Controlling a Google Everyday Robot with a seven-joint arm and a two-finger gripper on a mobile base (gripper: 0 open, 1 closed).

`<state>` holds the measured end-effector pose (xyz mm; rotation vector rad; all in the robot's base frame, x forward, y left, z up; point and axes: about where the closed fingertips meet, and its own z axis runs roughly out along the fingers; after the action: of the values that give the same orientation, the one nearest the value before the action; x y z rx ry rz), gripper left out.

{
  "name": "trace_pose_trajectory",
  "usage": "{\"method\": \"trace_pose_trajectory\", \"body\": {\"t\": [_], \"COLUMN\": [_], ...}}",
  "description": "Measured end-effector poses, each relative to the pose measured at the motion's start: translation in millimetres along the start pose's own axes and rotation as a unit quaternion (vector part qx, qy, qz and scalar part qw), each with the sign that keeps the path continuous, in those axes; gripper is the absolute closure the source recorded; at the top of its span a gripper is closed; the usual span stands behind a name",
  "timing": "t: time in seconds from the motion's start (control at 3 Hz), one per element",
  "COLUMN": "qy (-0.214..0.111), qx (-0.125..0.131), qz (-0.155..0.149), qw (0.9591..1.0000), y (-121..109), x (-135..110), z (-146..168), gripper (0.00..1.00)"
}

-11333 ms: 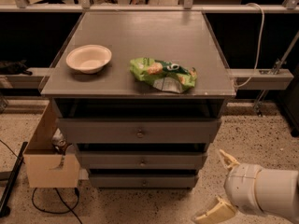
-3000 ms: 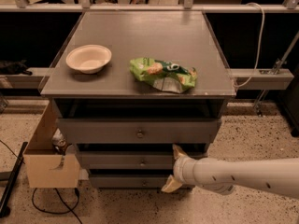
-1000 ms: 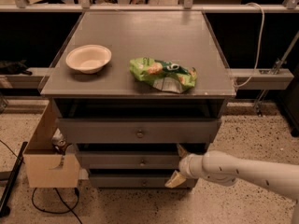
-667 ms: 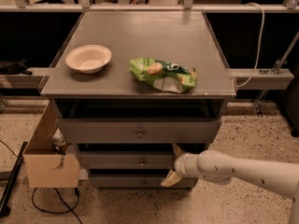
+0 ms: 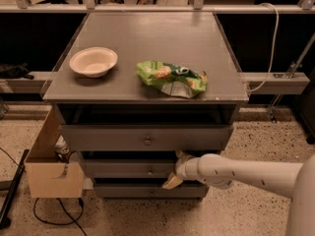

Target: Open middle drawer

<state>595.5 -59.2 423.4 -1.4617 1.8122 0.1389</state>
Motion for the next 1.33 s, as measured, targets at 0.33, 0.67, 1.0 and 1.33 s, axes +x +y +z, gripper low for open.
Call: {"method": "trace_pose_trajectory", "body": {"t": [0.33, 0.67, 1.0, 1.33], "qy": [0.017, 0.018, 0.018, 0.018], "qx": [0.02, 0.021, 0.021, 0.021], "qz": [0.005, 0.005, 0.005, 0.005], "qw": [0.9996, 0.9996, 0.9996, 0.9996], "y": [-13.0, -13.5, -13.4, -13.4], "x": [15.6, 16.2, 16.2, 16.2], "z": [5.8, 5.7, 5.8, 5.8], "gripper": [0.0, 0.19, 0.41, 0.65]}}
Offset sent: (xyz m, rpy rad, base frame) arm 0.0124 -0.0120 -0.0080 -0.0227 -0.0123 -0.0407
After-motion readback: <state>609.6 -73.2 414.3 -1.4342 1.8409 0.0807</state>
